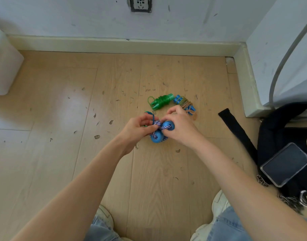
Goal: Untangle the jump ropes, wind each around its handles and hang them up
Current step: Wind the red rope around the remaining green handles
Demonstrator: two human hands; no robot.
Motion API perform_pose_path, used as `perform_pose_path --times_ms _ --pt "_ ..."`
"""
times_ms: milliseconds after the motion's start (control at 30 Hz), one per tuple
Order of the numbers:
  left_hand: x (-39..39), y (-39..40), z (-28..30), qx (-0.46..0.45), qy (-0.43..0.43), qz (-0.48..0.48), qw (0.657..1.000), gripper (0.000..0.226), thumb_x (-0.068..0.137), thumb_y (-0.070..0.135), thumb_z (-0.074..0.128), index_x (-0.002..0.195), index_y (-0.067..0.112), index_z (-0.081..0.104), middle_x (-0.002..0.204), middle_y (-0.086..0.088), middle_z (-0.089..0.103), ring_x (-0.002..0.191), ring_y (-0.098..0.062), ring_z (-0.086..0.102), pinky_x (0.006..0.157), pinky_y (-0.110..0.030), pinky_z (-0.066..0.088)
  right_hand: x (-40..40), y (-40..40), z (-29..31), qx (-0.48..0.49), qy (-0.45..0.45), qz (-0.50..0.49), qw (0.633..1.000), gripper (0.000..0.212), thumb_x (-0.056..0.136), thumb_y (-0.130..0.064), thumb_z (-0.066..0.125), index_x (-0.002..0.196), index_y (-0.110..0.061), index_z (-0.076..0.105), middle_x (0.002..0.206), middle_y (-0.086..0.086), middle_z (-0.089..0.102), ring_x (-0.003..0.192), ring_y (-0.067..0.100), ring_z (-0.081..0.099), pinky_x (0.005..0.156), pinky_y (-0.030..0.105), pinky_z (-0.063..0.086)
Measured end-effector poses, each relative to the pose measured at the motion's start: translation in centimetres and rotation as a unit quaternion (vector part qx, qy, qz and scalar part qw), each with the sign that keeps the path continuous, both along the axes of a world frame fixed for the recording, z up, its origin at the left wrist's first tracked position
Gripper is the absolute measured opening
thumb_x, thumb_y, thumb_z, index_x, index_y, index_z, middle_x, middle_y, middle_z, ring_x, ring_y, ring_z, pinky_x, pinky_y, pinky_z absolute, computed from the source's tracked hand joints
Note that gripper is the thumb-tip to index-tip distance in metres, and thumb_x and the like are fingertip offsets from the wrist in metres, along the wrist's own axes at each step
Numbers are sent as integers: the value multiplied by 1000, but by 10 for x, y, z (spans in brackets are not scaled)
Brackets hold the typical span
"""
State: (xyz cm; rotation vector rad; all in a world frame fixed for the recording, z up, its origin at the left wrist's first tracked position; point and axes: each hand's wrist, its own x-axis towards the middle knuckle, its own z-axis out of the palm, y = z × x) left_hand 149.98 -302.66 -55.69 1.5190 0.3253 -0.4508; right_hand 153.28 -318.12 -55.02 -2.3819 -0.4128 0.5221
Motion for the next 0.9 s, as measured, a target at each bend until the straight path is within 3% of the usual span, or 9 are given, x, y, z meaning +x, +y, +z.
perform_pose_path --times_ms 67,200,267,333,500,600,700,767,900 --pt "1 1 2 -10 -12 5 1000 18 87 1 57 99 15 60 89 -2 64 83 -12 62 74 -17 53 -2 2 0 41 -10 -24 999 18 77 -8 66 91 -17 61 101 -4 36 104 15 40 82 19 29" --pt "1 -1 5 -29 -15 14 999 19 89 4 56 106 10 58 90 -4 65 67 0 63 55 -9 47 -8 1 0 173 -34 -116 978 23 78 4 60 79 -19 62 100 -1 43 102 10 46 90 14 37" --pt "0 0 4 -75 23 37 996 18 89 3 56 106 8 59 97 -9 66 75 -6 66 65 -15 54 -9 1 -1 171 -46 -117 977 25 80 5 59 78 -20 62 100 -2 48 99 7 48 87 10 38" --pt "-1 2 4 -133 59 62 987 15 88 3 57 101 8 62 98 -10 67 82 -13 68 70 -20 56 -7 -3 -3 172 -35 -108 979 24 80 6 60 80 -18 62 100 -1 54 99 11 53 86 19 44" --pt "2 20 -1 36 30 50 998 12 87 11 61 98 15 64 80 3 61 58 -5 58 50 -21 46 3 -21 -3 297 104 -173 933 29 81 13 57 73 -15 59 101 -5 61 105 18 58 93 29 46" --pt "7 17 2 65 -33 4 997 22 81 13 68 100 21 62 81 9 55 78 -4 56 71 -15 46 5 -21 2 349 169 -150 909 27 82 13 55 72 -12 59 104 -6 61 99 12 61 80 22 51" --pt "12 12 13 115 -57 -80 989 45 74 21 75 116 17 59 97 14 58 100 -3 56 91 -18 44 10 -20 10 385 226 -129 886 23 83 11 56 73 -10 58 104 -5 63 90 5 65 70 18 52" --pt "15 12 19 104 -29 -115 987 53 71 23 78 119 17 57 109 9 62 103 -6 59 91 -24 49 13 -20 16 389 251 -124 878 21 84 8 56 74 -10 58 103 -5 64 89 5 66 70 19 53" --pt "13 7 20 143 -32 -64 987 38 72 24 77 106 21 60 109 -3 63 92 -22 66 87 -37 53 16 -17 22 339 273 -141 889 25 88 3 52 74 -16 63 87 -13 70 84 10 63 73 24 52"
